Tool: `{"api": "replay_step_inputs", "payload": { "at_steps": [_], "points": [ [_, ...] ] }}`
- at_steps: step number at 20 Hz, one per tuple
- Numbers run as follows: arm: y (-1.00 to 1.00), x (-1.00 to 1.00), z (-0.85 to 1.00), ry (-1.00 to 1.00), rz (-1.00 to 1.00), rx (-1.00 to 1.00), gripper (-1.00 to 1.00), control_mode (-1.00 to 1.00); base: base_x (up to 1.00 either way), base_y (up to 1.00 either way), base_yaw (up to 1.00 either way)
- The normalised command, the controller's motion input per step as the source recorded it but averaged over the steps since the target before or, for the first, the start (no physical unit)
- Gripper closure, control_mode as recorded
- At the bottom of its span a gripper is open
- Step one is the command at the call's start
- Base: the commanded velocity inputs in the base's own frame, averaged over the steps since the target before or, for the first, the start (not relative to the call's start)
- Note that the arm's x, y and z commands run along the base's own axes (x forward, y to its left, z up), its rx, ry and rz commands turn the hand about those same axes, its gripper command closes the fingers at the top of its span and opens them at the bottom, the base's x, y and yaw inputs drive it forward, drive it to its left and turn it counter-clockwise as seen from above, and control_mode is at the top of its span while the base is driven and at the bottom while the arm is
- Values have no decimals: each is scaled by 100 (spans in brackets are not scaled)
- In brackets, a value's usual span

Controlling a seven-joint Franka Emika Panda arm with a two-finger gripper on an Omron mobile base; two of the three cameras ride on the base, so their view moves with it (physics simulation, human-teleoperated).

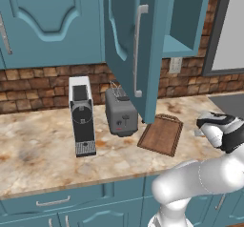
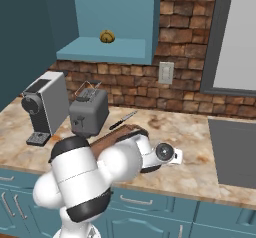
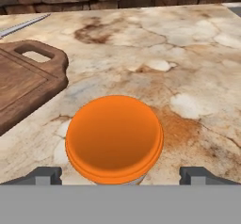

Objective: Pick the bread, place it on the cutting board, pick the jam, place it on the counter, and close the cabinet.

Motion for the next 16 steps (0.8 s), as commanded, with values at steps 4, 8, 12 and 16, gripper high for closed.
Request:
{"api": "replay_step_inputs", "payload": {
  "at_steps": [4,8,12,16],
  "points": [
    [0,-3,8,-2,0,0,-100,-100,0,0,0],
    [0,-4,8,-2,0,0,-100,-100,0,0,0],
    [0,0,3,0,0,0,-100,-100,0,0,0],
    [0,0,12,0,0,0,-100,-100,0,0,0]
  ]
}}
